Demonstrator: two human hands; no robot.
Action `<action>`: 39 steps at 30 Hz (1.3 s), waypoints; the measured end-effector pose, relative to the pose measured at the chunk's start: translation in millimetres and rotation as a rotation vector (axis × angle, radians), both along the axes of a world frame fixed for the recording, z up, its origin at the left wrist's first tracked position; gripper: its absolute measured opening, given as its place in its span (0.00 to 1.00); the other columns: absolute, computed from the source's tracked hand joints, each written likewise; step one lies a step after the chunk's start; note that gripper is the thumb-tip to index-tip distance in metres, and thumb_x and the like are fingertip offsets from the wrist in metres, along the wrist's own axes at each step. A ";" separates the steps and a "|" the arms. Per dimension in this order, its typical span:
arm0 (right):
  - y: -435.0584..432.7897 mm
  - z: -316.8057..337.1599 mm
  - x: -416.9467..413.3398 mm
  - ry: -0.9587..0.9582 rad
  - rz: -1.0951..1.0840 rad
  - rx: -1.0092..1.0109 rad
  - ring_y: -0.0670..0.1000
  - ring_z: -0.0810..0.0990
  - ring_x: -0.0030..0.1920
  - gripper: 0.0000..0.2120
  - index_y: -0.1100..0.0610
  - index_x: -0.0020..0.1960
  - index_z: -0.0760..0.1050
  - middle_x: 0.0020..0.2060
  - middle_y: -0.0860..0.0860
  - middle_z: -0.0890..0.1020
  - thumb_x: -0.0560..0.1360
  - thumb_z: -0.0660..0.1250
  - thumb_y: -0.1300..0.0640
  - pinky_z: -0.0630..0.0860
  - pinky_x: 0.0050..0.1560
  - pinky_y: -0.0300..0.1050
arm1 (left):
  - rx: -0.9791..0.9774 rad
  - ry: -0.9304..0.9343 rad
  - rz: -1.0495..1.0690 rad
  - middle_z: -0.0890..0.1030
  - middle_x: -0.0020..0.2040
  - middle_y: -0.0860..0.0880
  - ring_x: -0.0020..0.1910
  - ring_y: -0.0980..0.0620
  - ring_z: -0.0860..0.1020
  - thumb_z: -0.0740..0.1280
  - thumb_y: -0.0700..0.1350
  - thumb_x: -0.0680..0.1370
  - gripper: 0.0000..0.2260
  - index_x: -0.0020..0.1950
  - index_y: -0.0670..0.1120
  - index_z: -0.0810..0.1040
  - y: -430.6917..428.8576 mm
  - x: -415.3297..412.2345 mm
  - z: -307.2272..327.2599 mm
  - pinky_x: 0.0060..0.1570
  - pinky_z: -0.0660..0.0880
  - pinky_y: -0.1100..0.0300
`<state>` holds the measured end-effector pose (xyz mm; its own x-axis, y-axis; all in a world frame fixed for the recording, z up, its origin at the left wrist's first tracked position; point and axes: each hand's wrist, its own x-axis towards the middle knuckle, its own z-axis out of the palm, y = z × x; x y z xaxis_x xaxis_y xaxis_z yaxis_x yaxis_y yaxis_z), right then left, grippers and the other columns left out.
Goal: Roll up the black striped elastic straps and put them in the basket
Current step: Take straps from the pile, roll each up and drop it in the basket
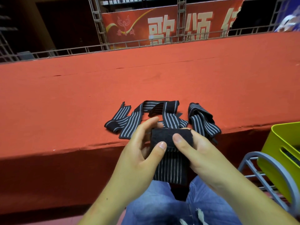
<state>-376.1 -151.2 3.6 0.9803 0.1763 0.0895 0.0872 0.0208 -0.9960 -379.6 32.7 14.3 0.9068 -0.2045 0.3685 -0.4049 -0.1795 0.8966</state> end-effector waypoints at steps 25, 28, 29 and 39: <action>2.1 4.2 -2.5 -0.125 -0.109 -0.028 0.45 0.86 0.55 0.10 0.51 0.59 0.79 0.53 0.46 0.88 0.81 0.66 0.48 0.80 0.56 0.42 | 0.034 0.053 -0.080 0.81 0.63 0.62 0.65 0.63 0.78 0.64 0.55 0.83 0.14 0.69 0.59 0.73 -4.6 3.0 -5.5 0.61 0.74 0.67; -1.5 3.3 -1.9 -0.088 -0.100 -0.017 0.46 0.86 0.58 0.13 0.47 0.58 0.81 0.55 0.47 0.88 0.78 0.68 0.42 0.79 0.62 0.50 | 0.008 0.031 -0.045 0.84 0.61 0.56 0.62 0.56 0.81 0.66 0.51 0.82 0.12 0.65 0.56 0.78 -2.2 4.9 -3.1 0.63 0.76 0.55; -1.6 2.6 -1.7 -0.077 -0.096 -0.009 0.47 0.86 0.58 0.13 0.45 0.58 0.81 0.55 0.47 0.88 0.78 0.68 0.41 0.78 0.65 0.55 | 0.007 0.028 -0.041 0.84 0.60 0.55 0.61 0.54 0.82 0.66 0.49 0.82 0.11 0.64 0.55 0.79 -1.8 5.0 -2.2 0.63 0.76 0.52; -2.3 3.8 -1.5 0.120 0.019 0.168 0.55 0.85 0.63 0.23 0.54 0.65 0.82 0.60 0.54 0.87 0.79 0.68 0.38 0.74 0.72 0.63 | -0.036 -0.029 0.036 0.84 0.57 0.56 0.56 0.53 0.83 0.69 0.42 0.81 0.13 0.63 0.56 0.78 0.4 3.4 1.0 0.55 0.78 0.62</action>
<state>-377.5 -153.5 7.4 0.9823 0.1871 0.0018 -0.0340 0.1879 -0.9816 -376.2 33.1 15.3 0.9020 -0.1586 0.4015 -0.4250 -0.1623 0.8905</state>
